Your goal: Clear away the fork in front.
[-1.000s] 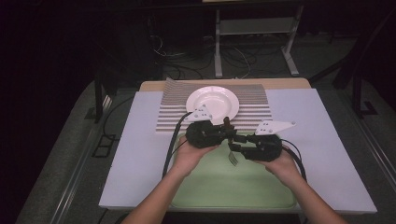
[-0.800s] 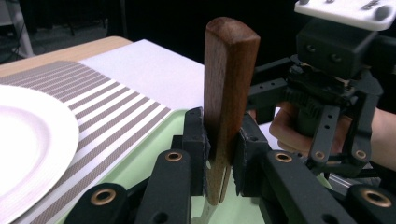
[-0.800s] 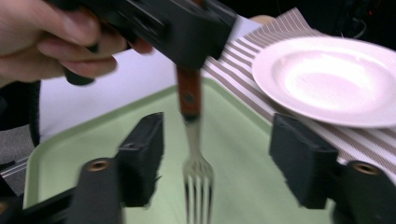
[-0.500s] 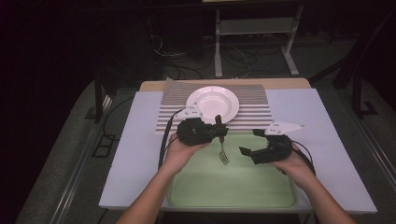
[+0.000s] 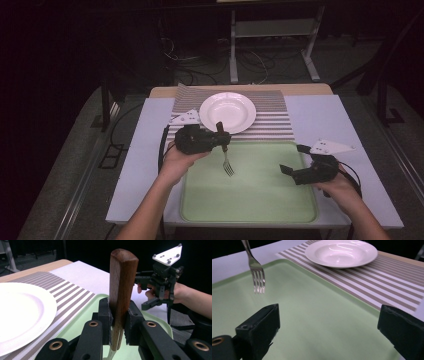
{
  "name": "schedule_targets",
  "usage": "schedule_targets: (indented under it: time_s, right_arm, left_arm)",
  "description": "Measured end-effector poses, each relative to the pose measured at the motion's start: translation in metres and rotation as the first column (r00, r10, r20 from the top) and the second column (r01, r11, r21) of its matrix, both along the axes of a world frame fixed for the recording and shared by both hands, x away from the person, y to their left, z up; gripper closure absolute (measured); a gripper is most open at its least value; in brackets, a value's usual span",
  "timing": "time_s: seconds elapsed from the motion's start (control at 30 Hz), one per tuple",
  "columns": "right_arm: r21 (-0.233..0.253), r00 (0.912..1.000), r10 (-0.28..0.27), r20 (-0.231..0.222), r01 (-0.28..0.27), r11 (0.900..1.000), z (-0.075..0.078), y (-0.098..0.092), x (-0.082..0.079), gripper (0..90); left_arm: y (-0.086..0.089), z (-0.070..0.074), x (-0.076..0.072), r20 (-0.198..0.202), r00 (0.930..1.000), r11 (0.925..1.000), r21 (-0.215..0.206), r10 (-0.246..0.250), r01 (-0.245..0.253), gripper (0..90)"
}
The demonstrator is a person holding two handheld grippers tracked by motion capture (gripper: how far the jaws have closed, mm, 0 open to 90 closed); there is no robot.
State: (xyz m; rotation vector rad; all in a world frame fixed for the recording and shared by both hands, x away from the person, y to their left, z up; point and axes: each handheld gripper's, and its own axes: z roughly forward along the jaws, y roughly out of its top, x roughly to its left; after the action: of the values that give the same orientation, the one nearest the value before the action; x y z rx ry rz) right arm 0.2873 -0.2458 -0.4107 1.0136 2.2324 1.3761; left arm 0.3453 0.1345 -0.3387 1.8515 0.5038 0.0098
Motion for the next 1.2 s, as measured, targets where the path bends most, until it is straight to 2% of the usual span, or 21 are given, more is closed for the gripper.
schedule_targets:
  time_s: [0.2,0.33,0.47,0.67,0.83,0.93,1.03,1.2]
  right_arm:
    - [-0.002,0.999,-0.044,-0.011,0.044,0.999,-0.007,-0.018,-0.008,3.6]
    - [-0.001,0.9975,-0.068,-0.017,0.068,0.998,-0.011,-0.029,-0.015,3.6]
    - [-0.011,0.9958,-0.089,-0.021,0.088,0.996,-0.014,-0.037,-0.021,3.6]
    - [-0.013,0.995,-0.096,-0.027,0.095,0.995,-0.018,-0.041,-0.024,3.6]
    - [-0.021,0.9958,-0.087,-0.03,0.086,0.996,-0.019,-0.039,-0.023,3.6]
    - [-0.022,0.9958,-0.086,-0.03,0.085,0.996,-0.019,-0.038,-0.023,3.7]
    - [-0.021,0.9957,-0.087,-0.029,0.087,0.996,-0.019,-0.039,-0.023,3.7]
    - [-0.02,0.9959,-0.086,-0.029,0.086,0.996,-0.019,-0.039,-0.022,3.7]
  left_arm:
    - [0.019,0.002,-0.005,0.0,1.0,0.9999,0.014,-0.01,0.01,77.7]
    - [0.033,0.005,-0.009,-0.018,0.9996,0.9997,0.015,-0.02,0.021,77.6]
    - [0.046,0.006,-0.019,-0.019,0.9997,0.9994,0.03,-0.017,0.018,77.6]
    - [0.064,0.001,-0.033,-0.054,0.9983,0.999,0.037,-0.022,0.024,77.6]
    - [0.069,-0.007,-0.043,-0.086,0.9954,0.9963,0.071,-0.042,0.048,77.6]
    - [0.071,-0.013,-0.043,-0.104,0.9936,0.9947,0.088,-0.044,0.054,77.6]
    - [0.071,-0.018,-0.039,-0.111,0.9931,0.9965,0.07,-0.038,0.046,77.5]
    - [0.069,-0.025,-0.03,-0.087,0.9962,0.9973,0.073,0.005,0.001,77.1]
